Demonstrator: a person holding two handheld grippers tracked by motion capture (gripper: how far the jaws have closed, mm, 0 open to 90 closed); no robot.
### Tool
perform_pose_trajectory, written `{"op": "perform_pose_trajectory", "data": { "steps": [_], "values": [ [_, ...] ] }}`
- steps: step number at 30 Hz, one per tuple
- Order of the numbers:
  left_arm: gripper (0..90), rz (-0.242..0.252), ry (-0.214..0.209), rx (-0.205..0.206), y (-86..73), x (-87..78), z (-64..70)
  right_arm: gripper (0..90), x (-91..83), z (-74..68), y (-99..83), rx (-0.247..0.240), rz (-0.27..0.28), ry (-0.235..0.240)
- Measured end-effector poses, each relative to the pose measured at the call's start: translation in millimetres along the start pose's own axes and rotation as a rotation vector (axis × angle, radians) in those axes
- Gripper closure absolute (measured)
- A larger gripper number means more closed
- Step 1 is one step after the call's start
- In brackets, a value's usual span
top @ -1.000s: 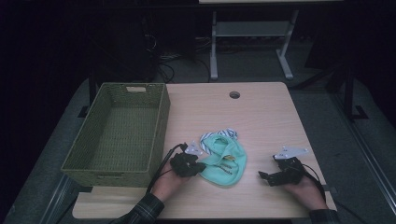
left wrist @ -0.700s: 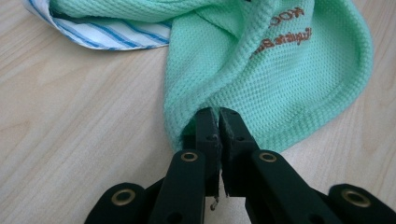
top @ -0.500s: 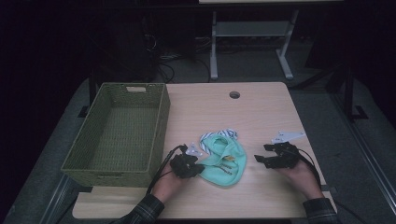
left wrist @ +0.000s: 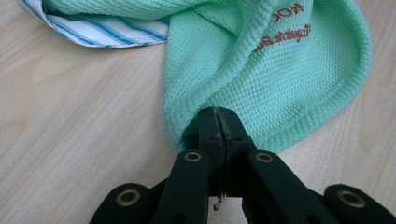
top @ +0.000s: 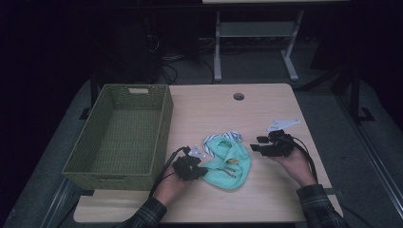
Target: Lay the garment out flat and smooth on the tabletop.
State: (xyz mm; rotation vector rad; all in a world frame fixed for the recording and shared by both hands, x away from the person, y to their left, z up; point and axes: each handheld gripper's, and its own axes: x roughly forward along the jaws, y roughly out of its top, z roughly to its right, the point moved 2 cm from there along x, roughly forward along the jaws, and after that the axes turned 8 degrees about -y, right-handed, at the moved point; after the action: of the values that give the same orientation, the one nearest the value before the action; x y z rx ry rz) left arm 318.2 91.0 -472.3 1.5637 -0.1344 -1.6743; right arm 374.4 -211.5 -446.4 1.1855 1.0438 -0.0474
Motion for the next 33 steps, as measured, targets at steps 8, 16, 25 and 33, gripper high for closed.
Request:
{"op": "perform_pose_trajectory", "data": {
  "steps": [8,16,25,33],
  "values": [
    [88.7,0.002,0.006,-0.003,0.0,0.2,0.6,59.1,20.6,8.7,12.7,-0.006,-0.015,0.001],
    [88.7,0.010,0.007,-0.007,0.1,0.7,0.8,58.6,44.1,13.0,22.1,0.003,-0.051,0.025],
    [88.6,0.009,0.003,-0.009,0.5,0.6,0.4,57.6,63.6,5.8,36.2,-0.005,-0.048,0.054],
    [88.7,0.011,-0.003,-0.015,0.6,0.8,0.1,53.3,75.7,2.6,44.1,0.020,-0.043,0.070]
  ]
}}
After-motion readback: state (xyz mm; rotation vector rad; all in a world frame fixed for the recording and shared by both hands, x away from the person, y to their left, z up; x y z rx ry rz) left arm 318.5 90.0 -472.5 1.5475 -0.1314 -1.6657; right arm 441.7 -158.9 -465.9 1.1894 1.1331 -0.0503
